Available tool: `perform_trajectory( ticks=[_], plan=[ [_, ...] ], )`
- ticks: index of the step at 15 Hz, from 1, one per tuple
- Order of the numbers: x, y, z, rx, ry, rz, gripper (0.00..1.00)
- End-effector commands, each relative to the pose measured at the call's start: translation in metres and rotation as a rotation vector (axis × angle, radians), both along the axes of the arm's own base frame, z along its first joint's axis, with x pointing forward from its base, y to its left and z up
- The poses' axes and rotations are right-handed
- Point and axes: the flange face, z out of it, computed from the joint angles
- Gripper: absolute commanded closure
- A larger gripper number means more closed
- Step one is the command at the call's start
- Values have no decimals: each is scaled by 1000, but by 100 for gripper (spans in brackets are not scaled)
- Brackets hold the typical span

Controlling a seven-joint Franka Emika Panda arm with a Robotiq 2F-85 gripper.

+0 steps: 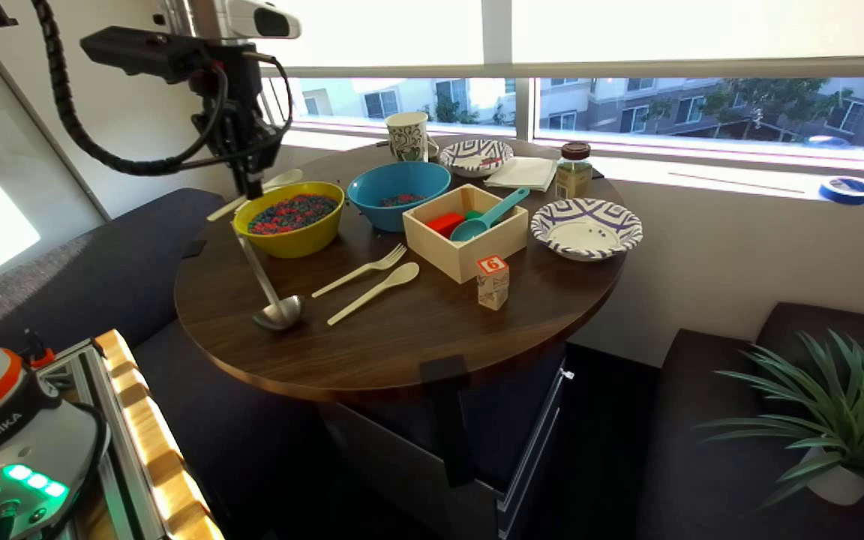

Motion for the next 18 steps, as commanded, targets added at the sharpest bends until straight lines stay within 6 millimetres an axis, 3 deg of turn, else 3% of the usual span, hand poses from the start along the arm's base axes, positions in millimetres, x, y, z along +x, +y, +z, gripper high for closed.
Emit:
perform_trajectory(
  ticks=[1, 3, 4, 5, 8, 9, 10, 18],
  plan=[
    [4, 22, -2, 8, 85, 81, 97],
    [9, 26, -6, 24, 97, 45, 97],
    [2, 23, -2, 4, 61, 59, 97],
    [3, 24, -4, 5, 67, 60, 87],
    [3, 24, -4, 5, 67, 59, 87],
    [3, 24, -3, 5, 66, 59, 97],
    [4, 20, -9, 29, 89, 48, 97],
    [53, 24, -55, 141, 255, -5, 97]
  ],
)
